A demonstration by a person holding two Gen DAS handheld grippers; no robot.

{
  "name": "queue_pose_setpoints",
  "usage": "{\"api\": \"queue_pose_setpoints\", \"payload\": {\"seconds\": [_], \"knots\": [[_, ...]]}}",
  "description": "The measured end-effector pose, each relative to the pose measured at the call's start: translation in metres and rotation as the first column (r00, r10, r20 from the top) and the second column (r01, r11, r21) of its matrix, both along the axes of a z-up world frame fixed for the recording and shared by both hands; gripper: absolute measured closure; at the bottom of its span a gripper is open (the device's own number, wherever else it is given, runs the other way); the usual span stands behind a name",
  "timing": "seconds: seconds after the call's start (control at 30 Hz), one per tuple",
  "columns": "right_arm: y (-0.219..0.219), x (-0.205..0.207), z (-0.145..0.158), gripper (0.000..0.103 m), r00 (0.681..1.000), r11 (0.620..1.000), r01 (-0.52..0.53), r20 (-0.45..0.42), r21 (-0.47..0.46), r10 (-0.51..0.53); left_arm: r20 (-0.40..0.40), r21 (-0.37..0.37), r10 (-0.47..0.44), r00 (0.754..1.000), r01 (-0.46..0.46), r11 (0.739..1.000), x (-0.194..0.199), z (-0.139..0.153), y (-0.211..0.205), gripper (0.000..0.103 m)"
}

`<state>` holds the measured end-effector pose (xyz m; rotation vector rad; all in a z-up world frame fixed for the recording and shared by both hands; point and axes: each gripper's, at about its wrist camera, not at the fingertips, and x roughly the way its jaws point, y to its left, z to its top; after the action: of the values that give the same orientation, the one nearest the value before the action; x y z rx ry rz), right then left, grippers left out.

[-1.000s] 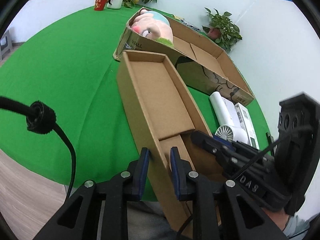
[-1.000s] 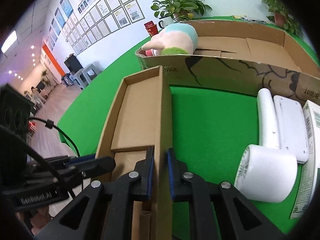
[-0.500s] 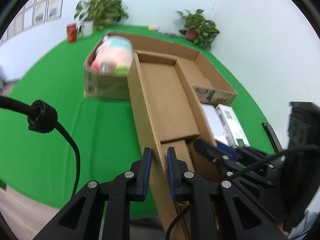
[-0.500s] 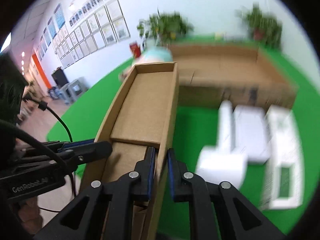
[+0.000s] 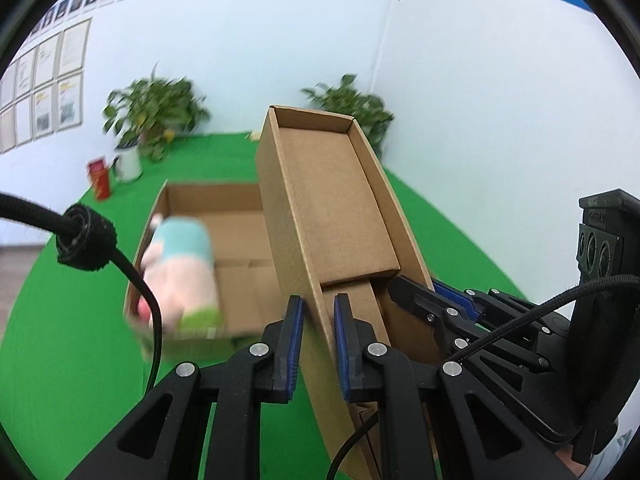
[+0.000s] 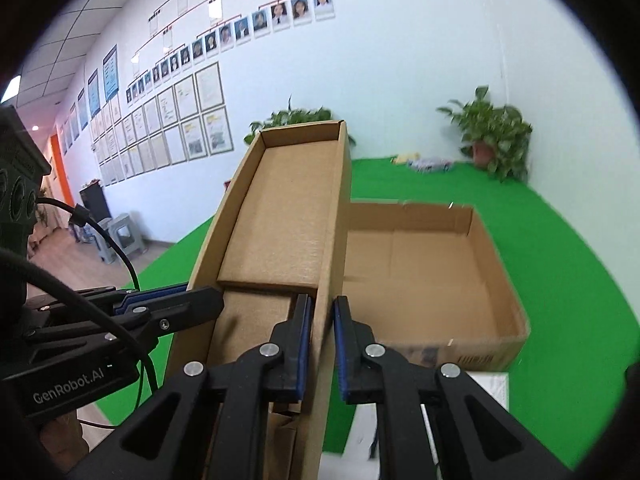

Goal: Organize objects
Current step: 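Lower the narrow tray into the box beside the pig and open the left gripper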

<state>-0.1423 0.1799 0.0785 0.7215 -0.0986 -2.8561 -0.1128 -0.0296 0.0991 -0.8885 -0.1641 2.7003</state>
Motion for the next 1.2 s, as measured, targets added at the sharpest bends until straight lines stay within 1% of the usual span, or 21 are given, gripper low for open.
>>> {"api": "queue_pose_setpoints", "payload": {"seconds": [0.1,0.17,0.3,0.4,0.5,0.57,0.63,0.67,0.77,0.87,0.97,1.03,1.07,1.1,1.2], "knots": [[0.004,-0.013,0.013,0.093,0.999,0.999,0.038,-0.035,0.012,-0.038,-0.028,-0.010,-0.033,0.999,0.032,0.999,-0.025,0.020,0.006,0.091],[0.005,-0.022,0.020,0.093,0.998,0.999,0.049,-0.045,0.015,-0.048,-0.030,-0.016,-0.040,0.999,0.040,0.999,-0.040,0.032,0.009,0.091],[0.015,-0.049,0.030,0.092,0.999,0.998,0.031,-0.017,-0.050,-0.032,-0.046,-0.008,-0.040,0.998,0.040,0.999,-0.072,0.054,0.007,0.091],[0.016,-0.070,0.039,0.092,0.999,0.999,0.027,-0.023,-0.046,-0.028,-0.042,-0.009,-0.035,0.998,0.035,0.999,-0.101,0.067,0.004,0.091],[0.018,-0.086,0.043,0.092,0.999,0.998,0.025,-0.026,-0.061,-0.026,-0.042,-0.011,-0.028,0.999,0.028,1.000,-0.127,0.078,-0.001,0.091],[0.019,-0.094,0.039,0.092,1.000,0.997,0.019,-0.016,-0.079,-0.021,-0.043,-0.023,-0.023,0.999,0.022,0.999,-0.143,0.082,-0.003,0.091],[0.020,-0.108,0.032,0.092,1.000,0.996,0.021,0.004,-0.089,-0.020,-0.030,-0.041,-0.019,0.999,0.017,0.999,-0.160,0.080,-0.003,0.091],[0.019,-0.113,0.029,0.092,1.000,0.996,0.019,0.016,-0.088,-0.017,-0.021,-0.062,-0.013,1.000,0.012,0.998,-0.171,0.077,-0.002,0.091],[0.017,-0.137,0.010,0.092,0.995,0.994,0.001,0.098,-0.110,0.009,0.010,-0.118,0.005,1.000,-0.004,0.993,-0.196,0.056,-0.001,0.091],[0.010,-0.155,-0.014,0.092,0.987,0.995,0.002,0.160,-0.102,0.014,0.060,-0.143,0.027,0.998,-0.019,0.990,-0.217,0.028,-0.003,0.092],[-0.001,-0.170,-0.043,0.093,0.973,0.996,0.011,0.232,-0.093,0.011,0.122,-0.183,0.053,0.991,-0.030,0.983,-0.231,-0.010,-0.001,0.093],[-0.003,-0.180,-0.065,0.093,0.958,0.994,0.007,0.287,-0.113,0.026,0.167,-0.189,0.063,0.984,-0.031,0.981,-0.236,-0.037,-0.004,0.093],[-0.003,-0.182,-0.070,0.093,0.952,0.992,0.005,0.303,-0.128,0.034,0.190,-0.185,0.066,0.980,-0.030,0.982,-0.238,-0.049,-0.007,0.093],[-0.003,-0.185,-0.079,0.093,0.943,0.988,0.004,0.329,-0.154,0.048,0.210,-0.183,0.070,0.975,-0.031,0.983,-0.241,-0.060,-0.010,0.093],[-0.006,-0.187,-0.090,0.093,0.931,0.989,-0.005,0.361,-0.150,0.059,0.253,-0.191,0.082,0.964,-0.033,0.981,-0.253,-0.086,-0.021,0.093]]}}
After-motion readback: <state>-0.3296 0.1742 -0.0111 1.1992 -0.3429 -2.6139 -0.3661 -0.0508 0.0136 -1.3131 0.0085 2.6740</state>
